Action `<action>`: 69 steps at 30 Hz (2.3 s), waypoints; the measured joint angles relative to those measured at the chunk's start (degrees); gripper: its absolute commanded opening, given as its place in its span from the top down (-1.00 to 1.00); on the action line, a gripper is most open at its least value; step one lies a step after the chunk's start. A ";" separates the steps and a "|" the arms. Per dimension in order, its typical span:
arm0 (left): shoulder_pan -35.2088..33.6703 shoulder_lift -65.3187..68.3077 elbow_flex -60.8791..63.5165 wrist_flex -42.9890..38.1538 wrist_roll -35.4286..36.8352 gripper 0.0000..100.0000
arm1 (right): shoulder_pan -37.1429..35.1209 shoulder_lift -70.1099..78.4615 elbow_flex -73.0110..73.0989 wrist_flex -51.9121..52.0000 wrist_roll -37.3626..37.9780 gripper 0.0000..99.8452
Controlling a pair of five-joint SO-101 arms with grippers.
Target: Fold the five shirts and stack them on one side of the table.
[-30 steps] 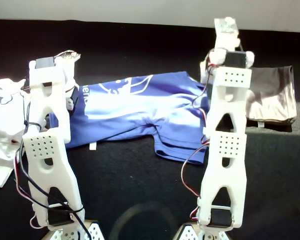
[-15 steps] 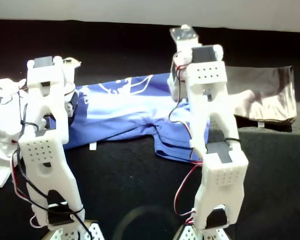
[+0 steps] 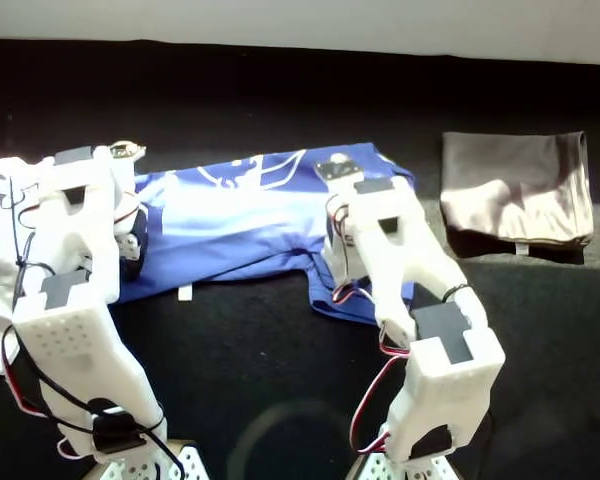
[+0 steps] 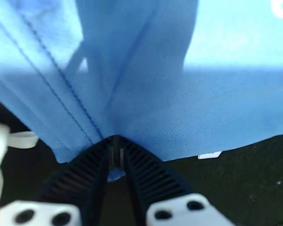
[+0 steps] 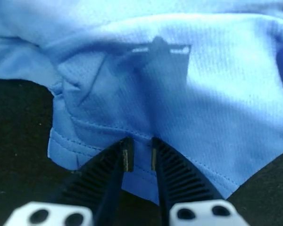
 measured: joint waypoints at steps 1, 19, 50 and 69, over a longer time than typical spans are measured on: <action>-0.35 -0.26 0.44 -1.85 0.09 0.98 | 0.00 -0.79 1.32 -0.70 0.35 0.85; -2.90 -0.79 -13.89 6.15 3.60 0.98 | -6.86 -13.98 5.71 2.11 7.21 0.67; -1.85 -1.41 1.41 -10.90 4.66 0.98 | -5.27 -8.62 -2.81 13.45 7.30 0.99; -1.85 -1.49 -0.09 -9.93 4.66 0.98 | -7.82 -8.88 9.85 3.96 7.30 0.76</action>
